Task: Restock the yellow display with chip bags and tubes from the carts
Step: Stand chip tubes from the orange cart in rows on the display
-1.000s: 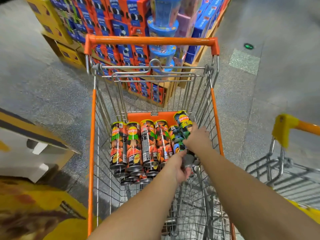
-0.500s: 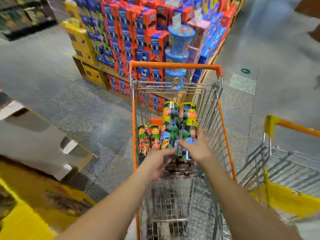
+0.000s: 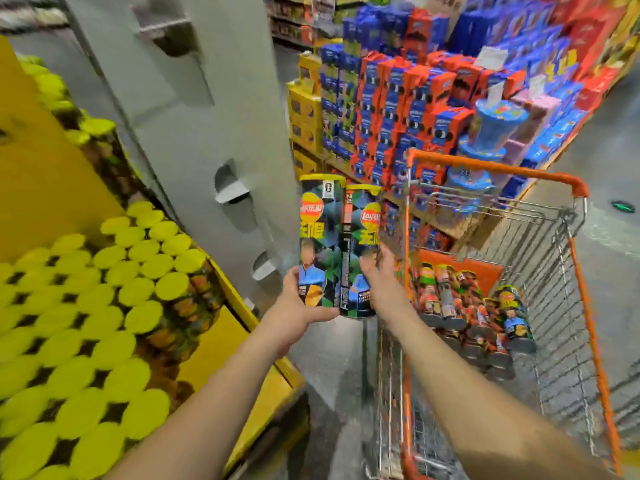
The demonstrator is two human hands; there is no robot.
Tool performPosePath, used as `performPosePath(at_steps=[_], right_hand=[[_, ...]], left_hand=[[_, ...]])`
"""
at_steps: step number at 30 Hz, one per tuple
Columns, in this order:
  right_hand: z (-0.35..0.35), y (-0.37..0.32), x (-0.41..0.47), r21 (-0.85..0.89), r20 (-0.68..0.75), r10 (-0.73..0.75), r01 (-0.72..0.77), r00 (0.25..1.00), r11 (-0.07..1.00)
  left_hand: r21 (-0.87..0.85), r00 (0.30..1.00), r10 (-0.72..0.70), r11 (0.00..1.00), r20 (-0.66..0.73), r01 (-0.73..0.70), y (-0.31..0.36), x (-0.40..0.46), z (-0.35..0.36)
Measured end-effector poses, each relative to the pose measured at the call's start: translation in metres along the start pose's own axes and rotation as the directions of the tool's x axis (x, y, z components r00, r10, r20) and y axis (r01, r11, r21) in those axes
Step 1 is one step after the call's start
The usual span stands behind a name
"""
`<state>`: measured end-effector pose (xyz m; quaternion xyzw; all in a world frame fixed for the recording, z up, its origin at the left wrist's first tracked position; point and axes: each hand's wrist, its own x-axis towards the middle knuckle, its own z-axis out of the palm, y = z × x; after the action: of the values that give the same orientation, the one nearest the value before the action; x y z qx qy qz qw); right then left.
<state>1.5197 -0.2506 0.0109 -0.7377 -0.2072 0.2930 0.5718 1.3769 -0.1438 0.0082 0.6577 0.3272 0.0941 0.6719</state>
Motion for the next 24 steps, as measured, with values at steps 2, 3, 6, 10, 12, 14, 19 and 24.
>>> performPosePath(at_steps=[2,3,6,10,12,14,19,24], right_hand=[[0.030,-0.001,-0.003,0.066,0.064,-0.017,0.013,0.998,0.998],[0.046,-0.002,-0.006,0.107,0.115,-0.022,0.010,0.993,0.994],[0.087,0.005,-0.008,0.172,0.282,-0.059,0.010,0.958,0.985],[0.132,0.009,-0.013,0.143,0.397,-0.036,-0.024,0.917,0.989],[0.150,0.014,-0.015,0.132,0.430,-0.021,-0.040,0.902,0.990],[0.169,0.020,-0.018,0.082,0.458,-0.020,-0.019,0.889,0.996],[0.196,0.039,-0.013,-0.095,0.541,0.044,0.009,0.840,0.995],[0.214,0.061,0.000,-0.231,0.536,0.117,0.012,0.836,0.973]], left_hand=[[0.015,0.994,0.064,0.998,-0.084,-0.063,-0.008,-0.016,-0.023],[0.012,0.988,0.086,0.996,-0.127,-0.085,-0.014,-0.025,-0.036],[0.014,0.972,0.109,0.994,-0.207,-0.108,-0.023,-0.053,-0.067],[-0.022,0.936,0.099,0.993,-0.339,-0.113,-0.038,-0.079,-0.099],[-0.022,0.913,0.088,0.994,-0.397,-0.105,-0.043,-0.085,-0.111],[-0.004,0.890,0.076,0.996,-0.450,-0.087,-0.051,-0.090,-0.124],[0.015,0.871,0.070,0.997,-0.486,-0.072,-0.060,-0.089,-0.150],[0.122,0.868,0.085,0.992,-0.489,-0.028,-0.065,-0.075,-0.164]])
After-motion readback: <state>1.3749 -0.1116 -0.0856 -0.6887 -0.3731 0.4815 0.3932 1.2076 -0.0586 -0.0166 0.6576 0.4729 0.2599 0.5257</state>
